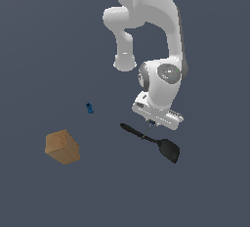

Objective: Pick up a designated object from a clutter of objects.

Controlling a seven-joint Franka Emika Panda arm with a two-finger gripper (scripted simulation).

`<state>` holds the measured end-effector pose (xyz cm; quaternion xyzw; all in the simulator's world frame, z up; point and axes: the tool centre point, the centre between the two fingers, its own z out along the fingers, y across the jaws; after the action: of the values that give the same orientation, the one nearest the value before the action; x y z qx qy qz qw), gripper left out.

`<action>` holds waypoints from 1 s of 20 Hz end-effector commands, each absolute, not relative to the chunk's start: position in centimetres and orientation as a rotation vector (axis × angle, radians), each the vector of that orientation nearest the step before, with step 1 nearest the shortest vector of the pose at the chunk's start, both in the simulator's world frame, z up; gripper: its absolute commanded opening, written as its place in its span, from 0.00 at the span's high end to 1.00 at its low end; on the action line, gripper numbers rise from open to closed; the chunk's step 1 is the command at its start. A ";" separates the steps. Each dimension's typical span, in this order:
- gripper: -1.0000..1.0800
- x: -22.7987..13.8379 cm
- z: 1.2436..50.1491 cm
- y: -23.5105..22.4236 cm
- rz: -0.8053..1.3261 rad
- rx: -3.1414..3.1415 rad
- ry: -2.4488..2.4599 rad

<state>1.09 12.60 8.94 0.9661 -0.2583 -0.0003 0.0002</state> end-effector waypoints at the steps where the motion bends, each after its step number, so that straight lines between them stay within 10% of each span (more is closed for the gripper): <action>1: 1.00 2.0 11.0 13.1 0.001 3.035 -0.811; 20: 1.00 9.8 26.6 17.0 0.000 3.035 -0.812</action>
<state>9.26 16.78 25.54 0.9661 -0.2583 0.0001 -0.0003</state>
